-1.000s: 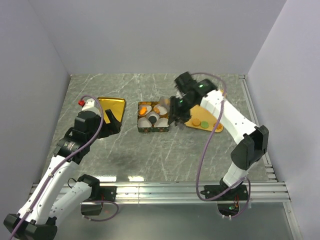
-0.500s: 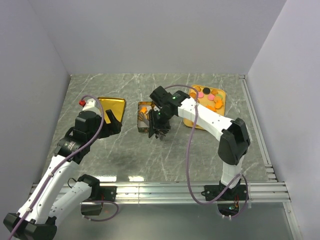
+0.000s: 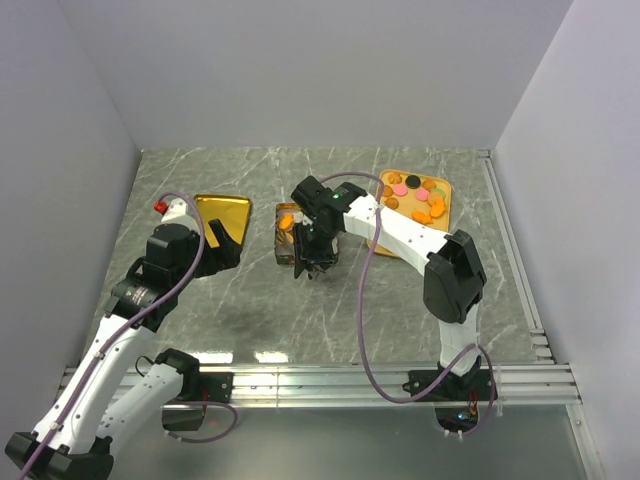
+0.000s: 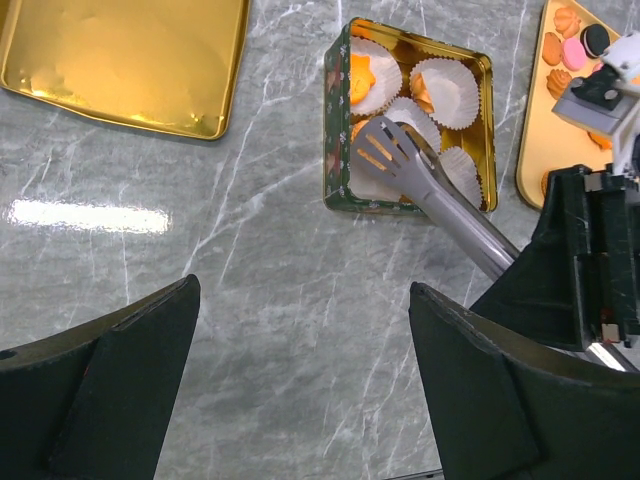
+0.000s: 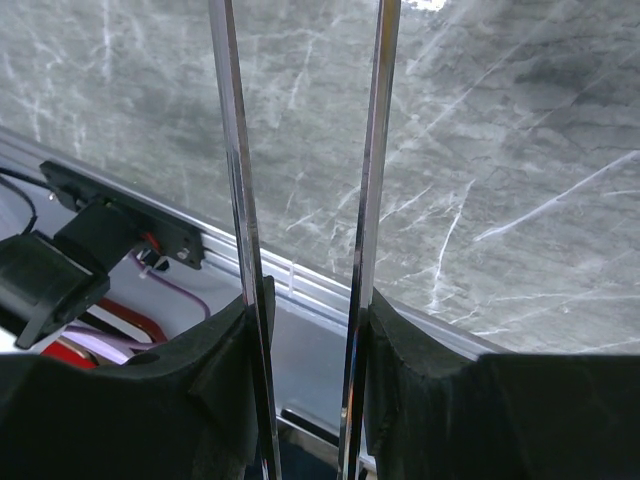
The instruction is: Pack the cookies
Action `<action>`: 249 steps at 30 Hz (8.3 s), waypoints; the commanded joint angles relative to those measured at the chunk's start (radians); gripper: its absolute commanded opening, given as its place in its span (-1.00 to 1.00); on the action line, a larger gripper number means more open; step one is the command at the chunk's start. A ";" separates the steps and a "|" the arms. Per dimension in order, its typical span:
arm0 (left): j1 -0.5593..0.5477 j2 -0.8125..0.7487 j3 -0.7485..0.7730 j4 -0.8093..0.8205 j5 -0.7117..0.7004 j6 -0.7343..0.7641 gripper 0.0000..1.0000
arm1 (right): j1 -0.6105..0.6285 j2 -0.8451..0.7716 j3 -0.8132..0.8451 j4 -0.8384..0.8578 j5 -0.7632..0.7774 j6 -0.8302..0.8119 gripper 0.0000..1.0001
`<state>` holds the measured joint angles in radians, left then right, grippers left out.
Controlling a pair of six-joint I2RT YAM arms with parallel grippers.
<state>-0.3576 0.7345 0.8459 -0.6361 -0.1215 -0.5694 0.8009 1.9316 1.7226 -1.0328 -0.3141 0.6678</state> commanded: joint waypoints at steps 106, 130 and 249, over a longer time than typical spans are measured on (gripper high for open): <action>0.063 -0.041 -0.002 0.029 0.006 0.000 0.85 | -0.563 0.139 0.164 -0.283 0.285 -0.307 -0.01; 0.066 -0.037 -0.001 0.030 0.014 0.005 0.85 | -0.571 0.236 0.230 -0.289 0.296 -0.298 -0.02; -0.067 0.005 0.004 0.019 0.006 -0.001 0.80 | -0.109 -0.226 -0.252 -0.032 0.115 -0.017 -0.02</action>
<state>-0.4194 0.7395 0.8455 -0.6361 -0.1112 -0.5694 0.6876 1.7050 1.4452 -1.0630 -0.2249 0.6464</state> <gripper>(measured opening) 0.900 0.489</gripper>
